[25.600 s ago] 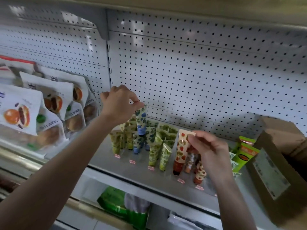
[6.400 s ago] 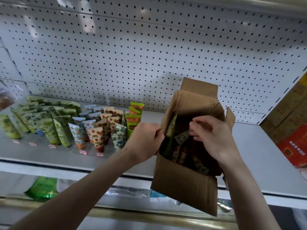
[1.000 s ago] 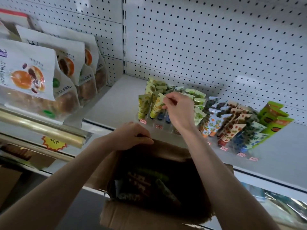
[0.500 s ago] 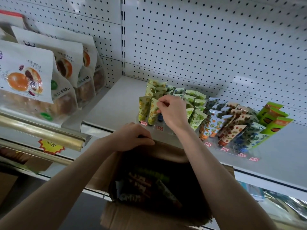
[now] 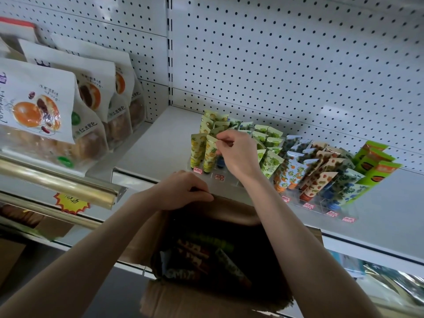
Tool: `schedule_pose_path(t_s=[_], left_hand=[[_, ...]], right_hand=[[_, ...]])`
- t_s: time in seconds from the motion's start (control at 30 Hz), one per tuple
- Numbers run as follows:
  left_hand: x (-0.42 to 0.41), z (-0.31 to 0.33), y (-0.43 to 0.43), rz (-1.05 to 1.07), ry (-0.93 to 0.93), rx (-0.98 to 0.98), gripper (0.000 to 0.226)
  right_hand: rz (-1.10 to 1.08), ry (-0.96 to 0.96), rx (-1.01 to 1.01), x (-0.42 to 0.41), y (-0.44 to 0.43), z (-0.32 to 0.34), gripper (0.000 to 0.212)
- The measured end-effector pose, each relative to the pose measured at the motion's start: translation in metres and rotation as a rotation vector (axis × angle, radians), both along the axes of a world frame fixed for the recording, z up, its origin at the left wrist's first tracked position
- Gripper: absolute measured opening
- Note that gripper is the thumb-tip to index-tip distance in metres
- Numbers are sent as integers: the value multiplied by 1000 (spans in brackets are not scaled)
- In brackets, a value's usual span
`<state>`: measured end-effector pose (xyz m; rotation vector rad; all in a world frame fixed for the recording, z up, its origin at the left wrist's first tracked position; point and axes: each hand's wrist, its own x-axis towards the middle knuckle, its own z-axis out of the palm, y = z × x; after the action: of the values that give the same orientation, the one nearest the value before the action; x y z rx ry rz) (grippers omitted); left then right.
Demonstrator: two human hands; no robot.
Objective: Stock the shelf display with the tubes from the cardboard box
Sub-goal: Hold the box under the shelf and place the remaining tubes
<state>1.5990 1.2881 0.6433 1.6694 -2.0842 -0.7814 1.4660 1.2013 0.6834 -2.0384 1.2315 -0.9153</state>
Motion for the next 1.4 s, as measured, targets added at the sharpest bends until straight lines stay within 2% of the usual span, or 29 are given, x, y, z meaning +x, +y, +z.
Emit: schedule_pose_path(t_s=[0.27,0.47,0.67,0.87,0.93,1.1,1.3,1.4], left_hand=[[-6,1,0,-20,5,-6,21],[-16,-3,-2,-27,18,-50,20],[-30,-5,-2,-39,29,-43,22],[-53,-5,0,-33,16,-36,18],[-58,-5,1,-26,28,-34,19],[-72,2,4,-39,6,-39,23],[-79,4,3,-47,-26,-59,20],[-77,0,2,-48,-26,-44,19]], right_hand=[[-13,-115,33,-33,18,14,13],[131,-187,323,-79,54,16,5],[258,78,455,-130,81,-4,9],[287,525,400,-152,87,-41,8],[281,671,414,-152,88,-53,17],[306,1051,294,-146,98,-81,27],[301,1077,212,-147,105,-99,29],[301,910,245,-153,97,-81,23]])
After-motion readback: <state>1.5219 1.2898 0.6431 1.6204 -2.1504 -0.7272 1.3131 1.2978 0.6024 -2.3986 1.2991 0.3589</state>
